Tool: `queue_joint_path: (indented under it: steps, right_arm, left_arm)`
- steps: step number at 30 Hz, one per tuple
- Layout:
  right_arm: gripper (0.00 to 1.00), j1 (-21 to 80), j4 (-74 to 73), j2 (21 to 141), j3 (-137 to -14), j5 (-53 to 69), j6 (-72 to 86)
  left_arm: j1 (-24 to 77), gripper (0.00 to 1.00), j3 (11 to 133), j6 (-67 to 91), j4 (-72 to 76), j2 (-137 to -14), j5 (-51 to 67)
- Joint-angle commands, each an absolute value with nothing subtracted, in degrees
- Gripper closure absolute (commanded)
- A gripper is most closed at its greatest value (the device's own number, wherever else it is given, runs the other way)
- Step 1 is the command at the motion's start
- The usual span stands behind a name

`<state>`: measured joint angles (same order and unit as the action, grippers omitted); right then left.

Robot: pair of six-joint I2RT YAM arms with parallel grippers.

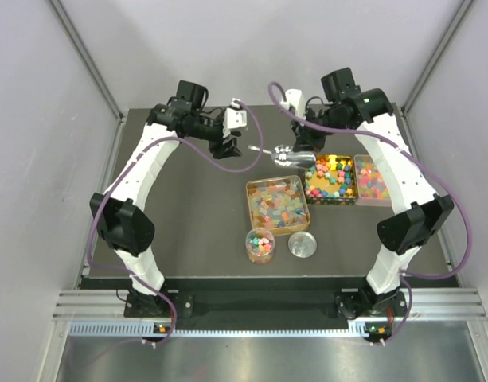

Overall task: Pack the candies
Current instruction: Pick up the spatula from the storage box.

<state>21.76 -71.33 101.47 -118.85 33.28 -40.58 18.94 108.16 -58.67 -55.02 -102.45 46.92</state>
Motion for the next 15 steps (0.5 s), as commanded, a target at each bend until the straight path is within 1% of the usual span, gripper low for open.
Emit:
queue_joint_path:
  steps: [1,4,9,15]
  right_arm:
    - [1.00,25.92,-78.39,99.76,-118.57,35.43,-49.91]
    - [1.00,27.16,-77.96,99.84,-118.30,34.45,-49.75]
    - [1.00,28.47,-76.82,101.07,-119.71,31.82,-48.78]
    - [1.00,28.65,-75.68,101.34,-117.87,26.37,-49.04]
  left_arm:
    - [20.13,0.34,107.23,-60.91,-50.45,-98.35,50.45]
    - [21.27,0.35,107.58,-60.38,-51.15,-97.82,50.89]
    - [24.25,0.38,110.56,-59.68,-56.41,-97.91,51.94]
    - [26.81,0.39,109.69,-60.21,-60.38,-96.07,49.39]
